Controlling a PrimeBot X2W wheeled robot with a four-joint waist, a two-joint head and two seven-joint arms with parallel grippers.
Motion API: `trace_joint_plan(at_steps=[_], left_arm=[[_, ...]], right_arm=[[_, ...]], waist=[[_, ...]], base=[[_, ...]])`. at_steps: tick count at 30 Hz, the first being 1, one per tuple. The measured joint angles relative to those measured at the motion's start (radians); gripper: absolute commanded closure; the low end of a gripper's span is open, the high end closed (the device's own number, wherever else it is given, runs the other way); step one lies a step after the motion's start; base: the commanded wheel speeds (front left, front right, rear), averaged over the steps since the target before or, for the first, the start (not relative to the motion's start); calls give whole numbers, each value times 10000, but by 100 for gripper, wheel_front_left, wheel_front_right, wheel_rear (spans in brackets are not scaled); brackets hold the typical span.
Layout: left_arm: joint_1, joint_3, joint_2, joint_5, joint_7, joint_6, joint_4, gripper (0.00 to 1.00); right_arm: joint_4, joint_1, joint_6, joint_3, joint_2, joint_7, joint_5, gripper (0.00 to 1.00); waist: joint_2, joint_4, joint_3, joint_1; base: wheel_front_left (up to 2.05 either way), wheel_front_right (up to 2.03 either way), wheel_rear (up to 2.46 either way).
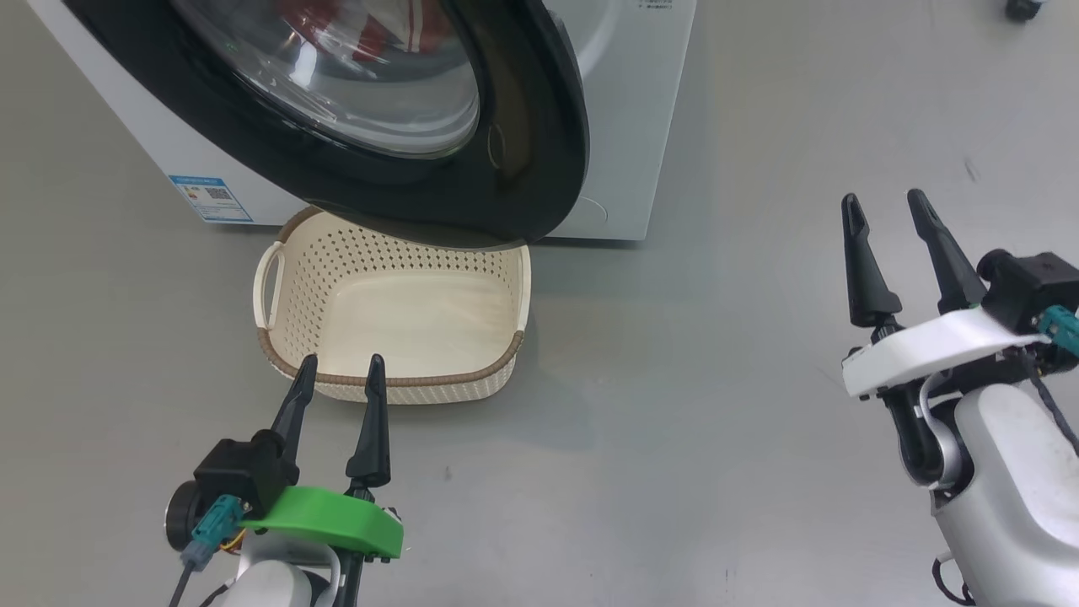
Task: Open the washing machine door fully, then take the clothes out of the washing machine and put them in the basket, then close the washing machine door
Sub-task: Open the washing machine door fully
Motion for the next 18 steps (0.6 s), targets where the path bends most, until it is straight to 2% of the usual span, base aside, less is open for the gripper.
trace_joint_plan(at_steps=[4, 10, 11, 12, 13, 14, 18], left_arm=[[-238, -88, 0, 0, 0, -69, -29, 0], [-491, -330, -2, -8, 0, -71, -46, 0], [-528, -368, -2, -19, 0, -73, -46, 0], [-562, -391, -2, -21, 0, -73, -44, 0], [-617, -431, -2, -33, 0, -73, -42, 0], [-650, -456, -2, -69, 0, -75, -40, 0], [-792, -610, -2, -169, 0, -77, -42, 0]], right_arm=[[-6, -697, 259, 52, -35, 451, 339, 0], [-15, -1864, 349, -134, 247, 1068, 1281, 0], [6, -2058, 351, -171, 251, 1193, 1381, 42], [38, -2237, 353, -201, 259, 1321, 1488, 42], [140, -2568, 408, -284, 341, 1641, 1914, 80], [192, -2707, 431, -337, 433, 1791, 2171, 100], [449, -3237, 439, -648, 872, 2531, 3402, 100]], waist=[[0, 126, 253, 0], [0, 369, 621, 1], [0, 422, 674, 1], [0, 475, 723, 0], [0, 586, 821, 1], [0, 640, 867, 1], [0, 862, 1052, 1]], base=[[0, 0, 0], [0, 0, 0], [0, 0, 0], [0, 0, 0], [0, 0, 0], [0, 0, 0], [0, 0, 0]])
